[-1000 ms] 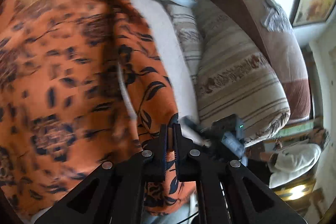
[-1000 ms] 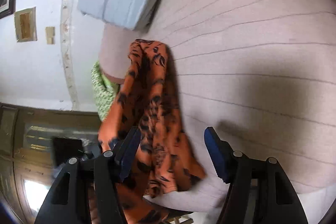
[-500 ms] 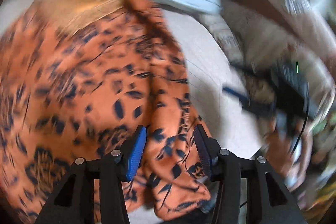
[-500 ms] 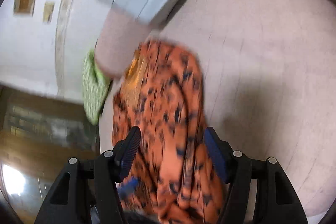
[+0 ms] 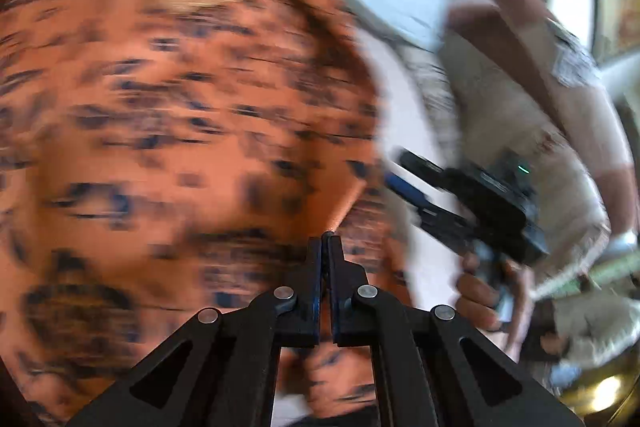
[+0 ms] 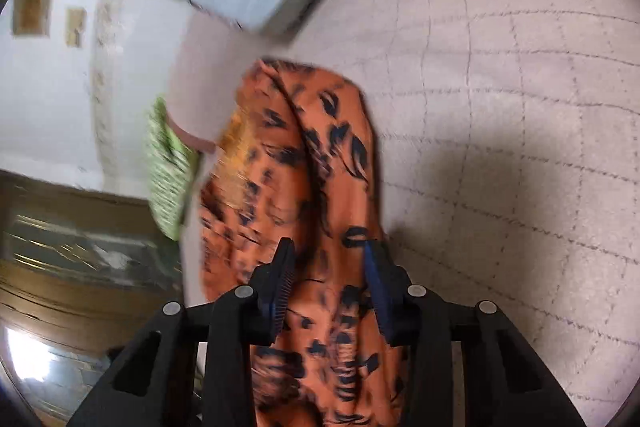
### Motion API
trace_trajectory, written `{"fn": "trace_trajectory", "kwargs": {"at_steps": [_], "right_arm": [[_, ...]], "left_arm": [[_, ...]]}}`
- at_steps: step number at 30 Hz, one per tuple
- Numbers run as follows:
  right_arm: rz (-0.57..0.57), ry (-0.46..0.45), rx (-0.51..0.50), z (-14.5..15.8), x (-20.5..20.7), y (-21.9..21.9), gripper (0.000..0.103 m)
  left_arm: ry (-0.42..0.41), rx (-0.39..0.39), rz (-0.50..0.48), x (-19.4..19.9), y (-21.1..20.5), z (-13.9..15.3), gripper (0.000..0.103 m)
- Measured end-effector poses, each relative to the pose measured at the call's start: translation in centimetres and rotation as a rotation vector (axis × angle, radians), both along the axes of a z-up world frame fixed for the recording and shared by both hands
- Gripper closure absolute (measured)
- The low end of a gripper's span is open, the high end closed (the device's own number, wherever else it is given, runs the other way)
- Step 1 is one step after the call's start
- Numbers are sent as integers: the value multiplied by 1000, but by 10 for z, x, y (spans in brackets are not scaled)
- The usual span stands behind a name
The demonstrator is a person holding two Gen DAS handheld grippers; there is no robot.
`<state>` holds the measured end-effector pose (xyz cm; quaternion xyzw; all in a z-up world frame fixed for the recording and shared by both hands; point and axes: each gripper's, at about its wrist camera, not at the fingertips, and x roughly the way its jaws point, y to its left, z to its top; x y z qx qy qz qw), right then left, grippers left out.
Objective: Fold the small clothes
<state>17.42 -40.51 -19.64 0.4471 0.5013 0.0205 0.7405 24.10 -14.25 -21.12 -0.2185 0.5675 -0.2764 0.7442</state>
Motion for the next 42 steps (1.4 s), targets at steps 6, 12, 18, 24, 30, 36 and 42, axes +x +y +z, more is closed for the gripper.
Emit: {"fn": "trace_trajectory", "kwargs": {"at_steps": [6,12,18,24,30,36,42], "right_arm": [[77,67,-65,-13,13,16,65],[96,77,-137,-10,16,27,68],[76,25,-158,3,14,25,65],[102,-100,-110,25,11,31,59],[125,-86,-78,28,31,43,49],[175,-25,-234,34,99,52,41],[276,8,-334,20,140,69,95]], "left_arm": [[55,87,45,-14,17,-8,95],[34,26,5,-26,-4,21,56],[3,123,-48,-36,-18,43,48],[129,130,-141,-53,-26,6,83],[81,99,-116,-54,-3,3,87],[62,121,-140,-54,-4,-5,83],[28,44,-143,-51,14,16,102]]}}
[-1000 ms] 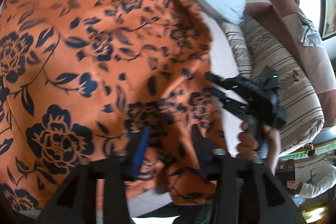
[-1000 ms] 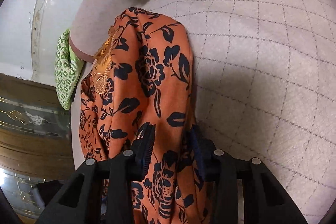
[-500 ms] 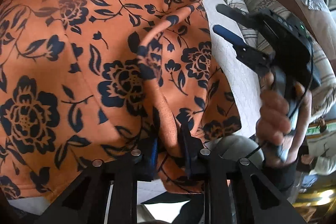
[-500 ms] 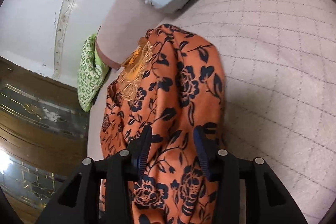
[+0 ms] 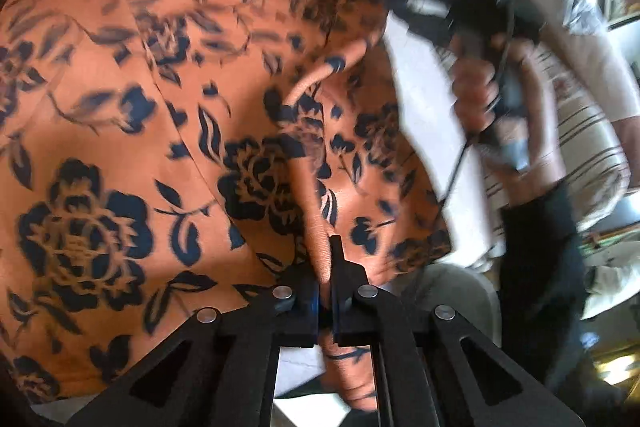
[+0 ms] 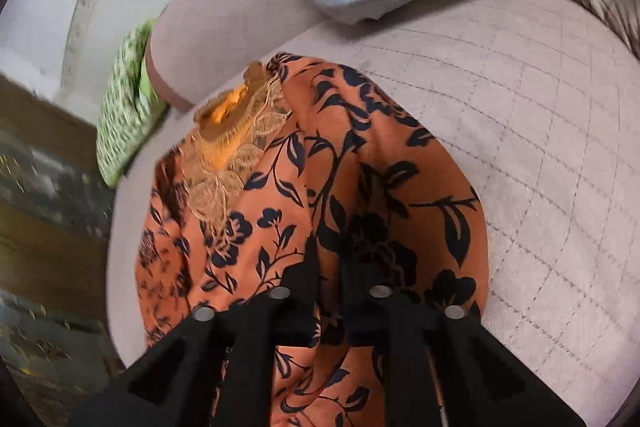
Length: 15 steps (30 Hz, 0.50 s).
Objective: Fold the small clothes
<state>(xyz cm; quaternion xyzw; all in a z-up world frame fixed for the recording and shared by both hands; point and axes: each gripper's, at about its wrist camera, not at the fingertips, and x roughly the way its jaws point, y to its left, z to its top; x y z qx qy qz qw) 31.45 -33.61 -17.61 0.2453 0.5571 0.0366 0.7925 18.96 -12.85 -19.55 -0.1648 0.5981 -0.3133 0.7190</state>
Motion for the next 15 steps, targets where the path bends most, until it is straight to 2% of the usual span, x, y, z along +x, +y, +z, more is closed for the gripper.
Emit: {"fn": "trace_trajectory", "kwargs": {"at_steps": [1,3,5,6,7,8,10,11,13,14,15], "right_arm": [[7,-12,0,6,-1,3,96],[35,-59,38,28,-5,10,96],[62,-97,52,45,-6,24,96],[83,-103,48,49,-2,35,95],[106,-93,47,45,5,48,89],[123,-84,45,41,10,57,88],[180,-46,46,16,24,78,73],[172,-14,83,2,27,78,73],[120,-47,135,3,19,60,71],[91,-64,140,6,13,49,66],[22,-92,137,13,2,25,51]], "left_arm": [[-17,-12,-7,-2,7,11,102],[-54,-95,-25,-5,33,41,102],[-89,-79,-40,-6,55,56,101],[-69,-71,-51,-3,62,53,101],[-43,-69,-69,1,69,47,101],[-37,-20,-72,8,78,38,100],[-55,71,-28,18,93,32,98],[-53,85,-12,24,102,31,97],[-49,46,45,35,124,39,95],[-62,3,70,41,132,48,86],[-78,-15,85,51,135,57,73]]}}
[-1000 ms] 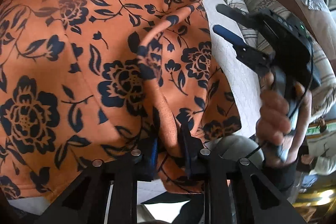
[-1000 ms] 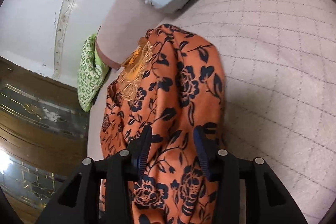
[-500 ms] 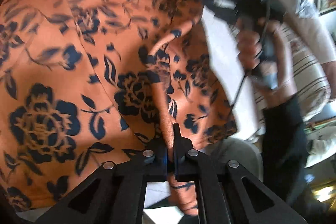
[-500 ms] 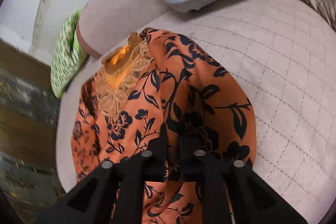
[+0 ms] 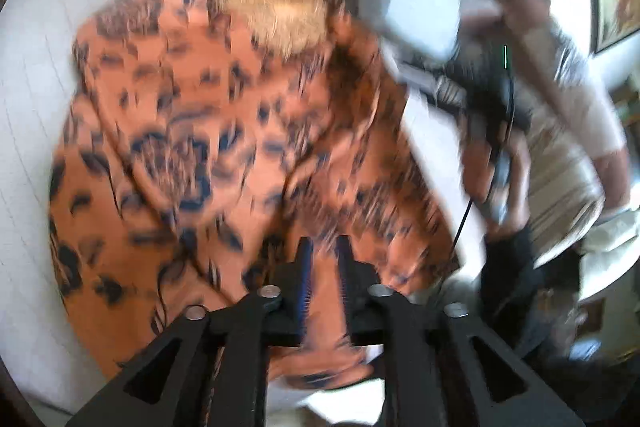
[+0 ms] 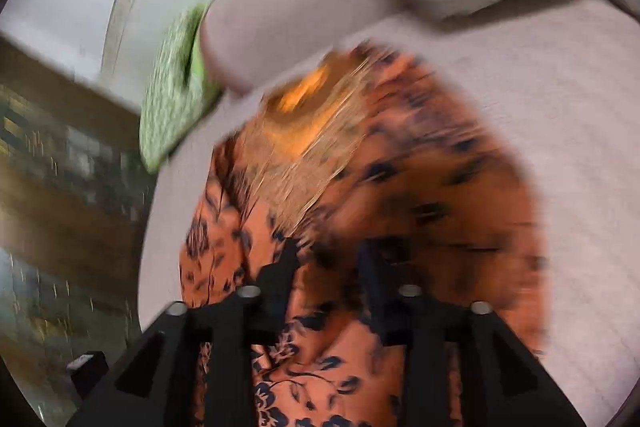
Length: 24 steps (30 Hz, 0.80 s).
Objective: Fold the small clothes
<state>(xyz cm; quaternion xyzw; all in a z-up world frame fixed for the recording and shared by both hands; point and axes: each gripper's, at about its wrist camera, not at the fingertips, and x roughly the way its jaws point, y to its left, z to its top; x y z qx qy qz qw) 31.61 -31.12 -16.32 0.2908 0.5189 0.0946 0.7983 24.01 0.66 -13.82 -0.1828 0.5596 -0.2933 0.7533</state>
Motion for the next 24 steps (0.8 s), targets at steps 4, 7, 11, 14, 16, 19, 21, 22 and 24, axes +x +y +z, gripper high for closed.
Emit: {"fn": "trace_trajectory", "kwargs": {"at_steps": [4,7,11,14,16,19,21,22,24], "right_arm": [[-139,20,-14,1,-16,-59,44],[-154,58,49,-16,-22,-86,44],[-119,87,170,-41,-10,-78,58],[-127,124,153,-52,2,-66,70],[-140,119,156,-57,5,-63,71],[-161,117,177,-60,5,-66,91],[-180,126,191,-61,1,-76,95],[-180,118,205,-60,0,-80,95],[-181,114,218,-60,0,-83,95]], "left_arm": [[-7,-14,24,51,-24,18,60],[22,-30,39,113,-67,10,57],[76,-42,72,188,-127,-15,57],[144,-34,135,229,-155,-43,58],[172,-2,164,254,-169,-59,58],[190,24,216,284,-192,-81,58],[194,9,223,296,-206,-90,59],[198,24,215,299,-215,-93,59],[202,89,186,303,-231,-105,69]]}}
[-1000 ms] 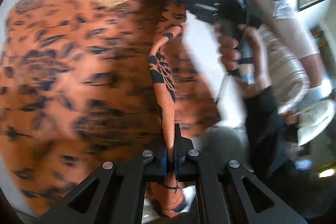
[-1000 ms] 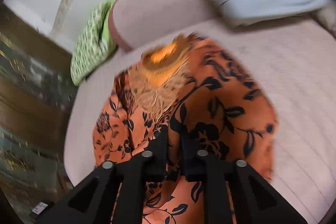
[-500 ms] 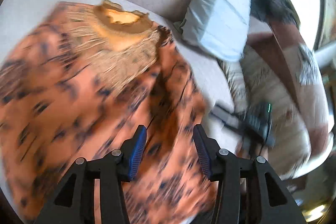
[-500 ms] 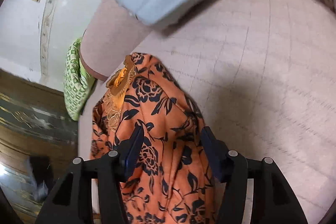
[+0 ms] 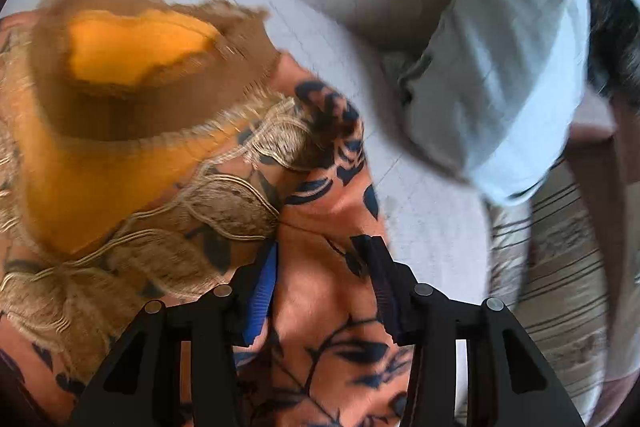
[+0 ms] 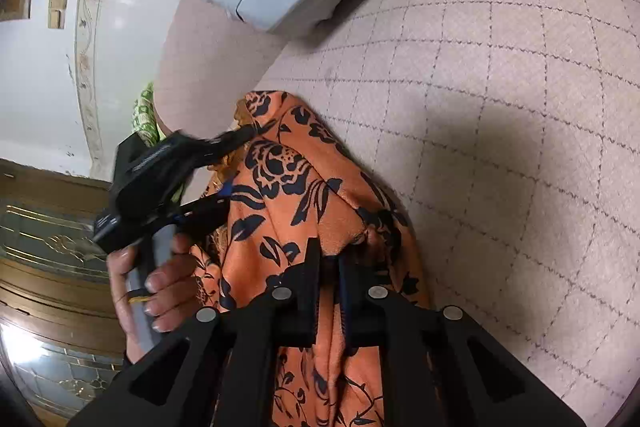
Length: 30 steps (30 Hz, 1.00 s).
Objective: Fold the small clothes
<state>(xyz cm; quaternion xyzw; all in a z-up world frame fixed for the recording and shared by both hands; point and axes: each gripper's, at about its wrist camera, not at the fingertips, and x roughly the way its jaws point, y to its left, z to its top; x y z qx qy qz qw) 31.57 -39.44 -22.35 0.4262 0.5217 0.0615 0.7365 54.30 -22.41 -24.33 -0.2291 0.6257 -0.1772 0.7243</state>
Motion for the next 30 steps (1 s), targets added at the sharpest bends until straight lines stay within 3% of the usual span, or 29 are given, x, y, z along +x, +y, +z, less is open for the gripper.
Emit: {"fn": "trace_trajectory", "kwargs": {"at_steps": [1,2,4,8,9,12,14,16,19,20,22,24,26,30], "right_arm": [[10,2,4,-1,1,1,95],[30,9,11,-4,3,1,93],[28,24,36,-11,5,-3,88],[-32,11,120,-23,5,-13,91],[-39,6,117,-22,4,-13,96],[-85,-67,134,-7,-4,-24,98],[-114,-103,89,4,-9,-31,98],[-148,-96,83,-3,-12,-36,98],[-170,-3,63,-28,-11,-36,92],[-154,9,58,-32,-9,-34,92],[-142,1,43,-26,-10,-33,89],[-128,-24,15,-14,-10,-31,86],[-117,-29,2,-12,-8,-27,83],[-133,-4,10,-18,-9,-24,83]], "left_arm": [[-12,20,-3,2,-5,-1,78],[-16,0,-1,4,-6,-1,94],[-12,-71,-7,10,-4,4,96],[-92,-128,-68,10,-3,37,97],[-105,-121,-66,12,-3,43,97],[-114,-161,-66,18,-5,57,97],[-118,-182,-87,24,-15,59,97],[-131,-134,-125,35,-25,53,94],[-73,66,-117,43,-33,17,90],[-63,101,-102,42,-32,9,89],[-77,75,-84,34,-21,9,85],[-122,27,-60,22,-7,20,71],[-159,30,-50,14,0,30,62],[-135,11,-43,9,1,26,60]]}}
